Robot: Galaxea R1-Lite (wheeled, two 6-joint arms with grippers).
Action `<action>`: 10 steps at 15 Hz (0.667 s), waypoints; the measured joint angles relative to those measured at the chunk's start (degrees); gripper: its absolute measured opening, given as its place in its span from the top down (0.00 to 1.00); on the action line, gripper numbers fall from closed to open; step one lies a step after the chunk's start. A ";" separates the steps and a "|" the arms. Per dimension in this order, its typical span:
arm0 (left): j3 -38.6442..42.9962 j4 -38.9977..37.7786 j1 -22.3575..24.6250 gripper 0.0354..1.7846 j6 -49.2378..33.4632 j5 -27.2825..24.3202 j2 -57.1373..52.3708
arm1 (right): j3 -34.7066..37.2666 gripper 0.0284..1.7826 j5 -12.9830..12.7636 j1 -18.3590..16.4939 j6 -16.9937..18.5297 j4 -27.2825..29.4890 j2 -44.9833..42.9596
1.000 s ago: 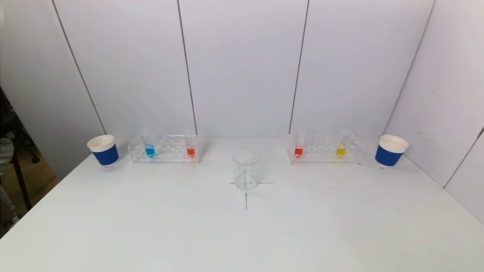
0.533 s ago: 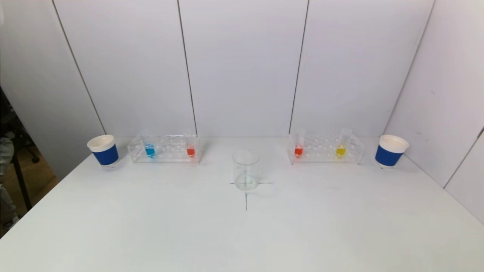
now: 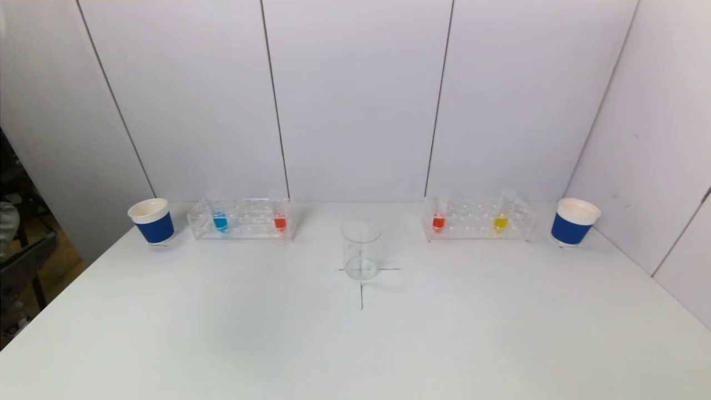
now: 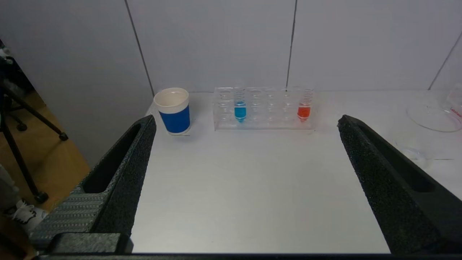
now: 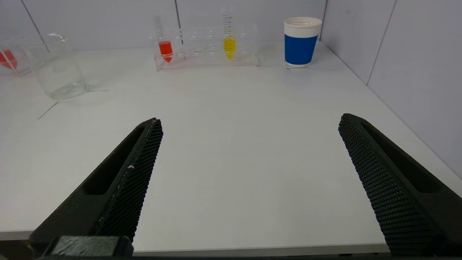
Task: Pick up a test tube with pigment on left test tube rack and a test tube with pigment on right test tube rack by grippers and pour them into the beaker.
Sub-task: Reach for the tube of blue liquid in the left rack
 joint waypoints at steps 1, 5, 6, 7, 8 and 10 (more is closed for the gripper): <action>0.35 -2.66 0.30 0.01 -0.61 0.09 2.86 | 0.00 0.01 0.02 -0.02 0.02 0.00 0.00; 1.57 -16.27 3.36 0.01 -1.48 -0.46 16.40 | 0.00 0.01 0.00 0.00 0.02 0.00 0.00; 1.73 -20.89 4.61 0.01 -1.48 -1.40 20.54 | 0.00 0.01 0.02 0.00 0.00 0.00 0.00; 1.85 -25.15 5.96 0.01 -1.43 -2.94 24.56 | 0.00 0.01 0.02 -0.02 0.00 0.00 0.00; 1.85 -30.00 7.61 0.01 -1.40 -5.23 28.92 | 0.00 0.01 0.02 -0.02 0.00 0.00 0.00; 1.62 -38.27 10.40 0.01 -1.40 -9.41 36.83 | 0.00 0.01 0.02 -0.02 0.00 -0.02 0.00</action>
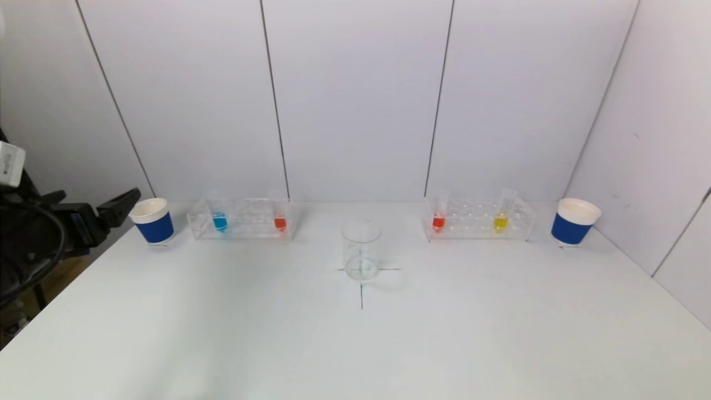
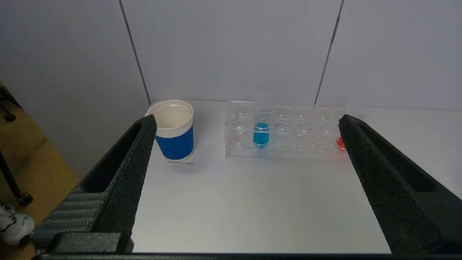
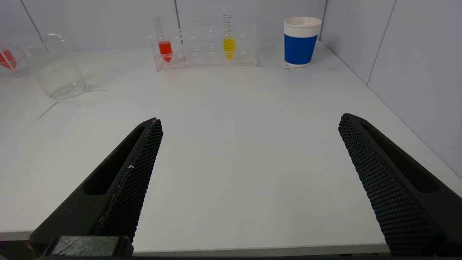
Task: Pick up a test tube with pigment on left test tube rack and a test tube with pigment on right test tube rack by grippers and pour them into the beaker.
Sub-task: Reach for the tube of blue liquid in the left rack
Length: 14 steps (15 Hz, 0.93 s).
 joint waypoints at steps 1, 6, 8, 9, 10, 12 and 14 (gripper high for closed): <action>-0.29 -4.33 1.10 0.01 0.05 -1.40 4.05 | 0.00 0.01 -0.02 0.00 0.02 0.00 0.00; -1.73 -22.82 2.52 0.01 0.46 -3.39 21.05 | 0.00 0.01 -0.05 0.02 0.00 0.02 0.00; -3.27 -28.64 2.11 0.01 0.49 -3.58 27.01 | 0.00 0.01 -0.02 0.02 -0.02 0.02 0.00; -4.43 -29.88 1.71 0.01 0.51 -3.61 29.61 | 0.00 0.01 0.00 0.02 -0.02 0.00 0.00; -5.90 -30.35 1.16 0.01 0.52 -3.61 32.00 | 0.00 0.01 -0.02 0.02 0.00 0.02 0.00; -8.44 -30.49 -0.45 0.01 0.46 -3.40 35.30 | 0.00 0.01 0.00 0.02 -0.02 0.00 0.00; -10.89 -30.56 -2.16 0.01 0.52 -2.95 37.95 | 0.00 0.01 0.00 0.02 0.00 0.02 0.00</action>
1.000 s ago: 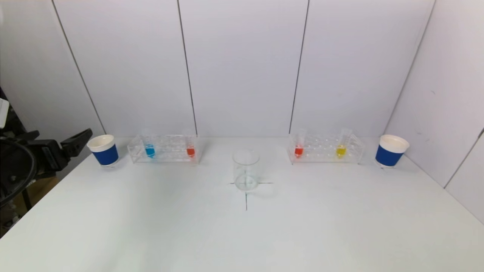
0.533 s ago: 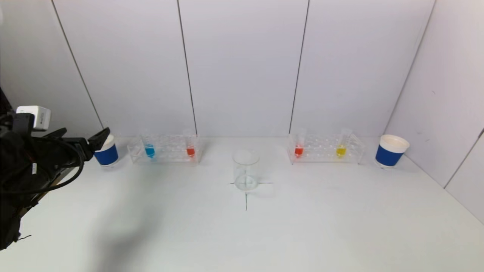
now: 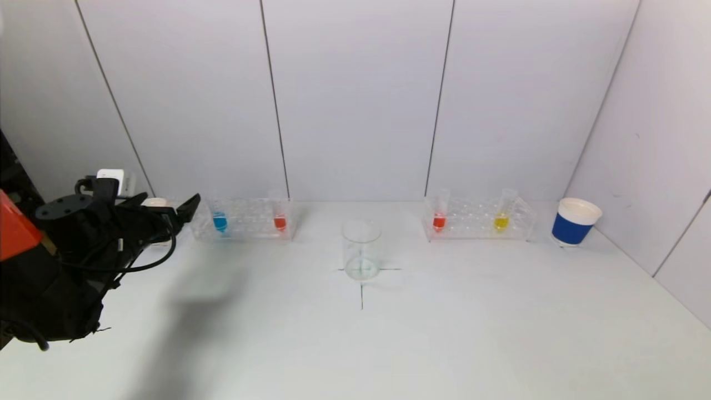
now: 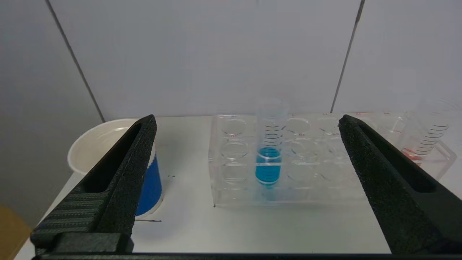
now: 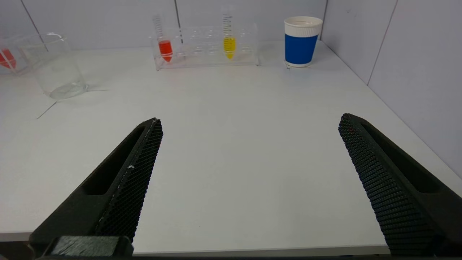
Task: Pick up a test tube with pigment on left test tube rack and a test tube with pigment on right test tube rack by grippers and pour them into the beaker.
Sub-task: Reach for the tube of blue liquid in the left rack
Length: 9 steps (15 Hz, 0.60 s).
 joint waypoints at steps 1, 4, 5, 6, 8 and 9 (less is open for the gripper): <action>-1.16 0.00 -0.74 0.01 0.02 0.13 1.19 | 0.00 0.01 0.00 -0.02 0.00 -0.02 0.00; -4.21 0.00 -2.17 0.01 0.10 0.18 4.34 | 0.00 0.01 -0.02 0.00 0.00 0.00 0.00; -5.07 0.00 -2.21 0.01 0.10 0.13 5.24 | 0.00 0.01 0.00 0.00 0.00 -0.02 0.00; -5.81 0.00 -2.26 0.01 0.13 0.07 6.07 | 0.00 0.01 0.00 0.00 0.00 0.00 0.00; -7.44 0.00 -2.21 0.01 0.16 0.07 7.86 | 0.00 0.01 -0.02 0.00 0.00 -0.02 0.00; -8.00 0.00 -2.21 0.01 0.18 0.09 8.55 | 0.00 0.01 0.00 -0.02 -0.02 -0.02 0.00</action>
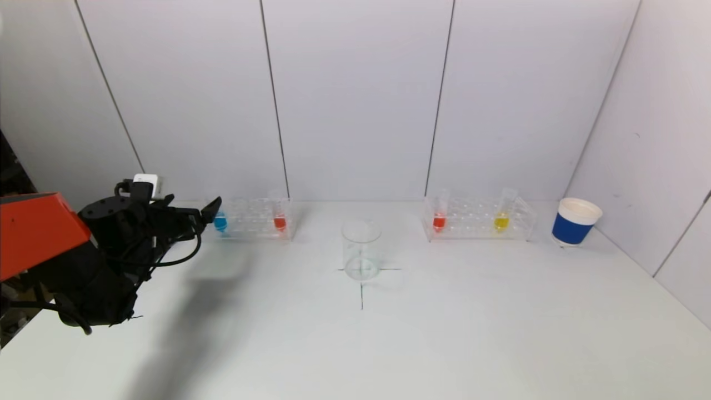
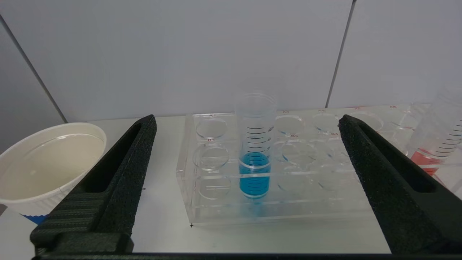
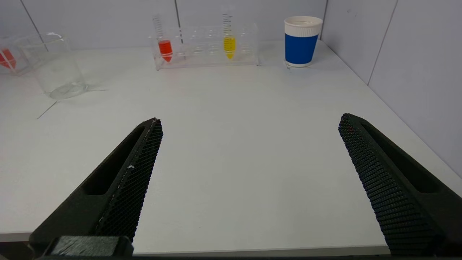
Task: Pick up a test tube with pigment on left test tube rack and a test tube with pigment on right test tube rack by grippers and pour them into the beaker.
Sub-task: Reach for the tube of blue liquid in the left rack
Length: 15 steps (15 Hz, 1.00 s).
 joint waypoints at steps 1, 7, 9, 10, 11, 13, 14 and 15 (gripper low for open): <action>-0.57 0.00 0.04 0.01 -0.02 0.00 0.69 | 0.00 0.01 -0.02 0.02 0.00 0.00 0.00; -4.44 0.05 0.13 0.01 0.06 -0.12 4.39 | 0.00 0.01 0.00 0.02 0.02 0.00 0.00; -5.71 0.66 0.11 0.01 0.02 -0.15 5.07 | 0.00 0.01 -0.05 0.02 0.02 0.02 0.00; -6.23 0.99 0.13 0.01 0.02 -0.15 5.35 | 0.00 0.01 -0.02 0.02 0.00 0.02 0.00; -6.66 1.10 0.15 0.01 0.00 -0.15 5.60 | 0.00 0.01 -0.02 0.02 0.00 0.00 0.00; -7.05 1.12 0.13 0.01 0.02 -0.17 5.91 | 0.00 0.01 -0.02 0.02 0.00 0.02 0.00; -7.16 1.21 0.11 0.01 0.06 -0.12 6.13 | 0.00 0.01 -0.02 0.02 0.05 0.02 0.00; -7.24 1.32 0.04 0.01 0.06 -0.09 6.34 | 0.00 0.01 -0.02 0.02 0.00 0.00 0.00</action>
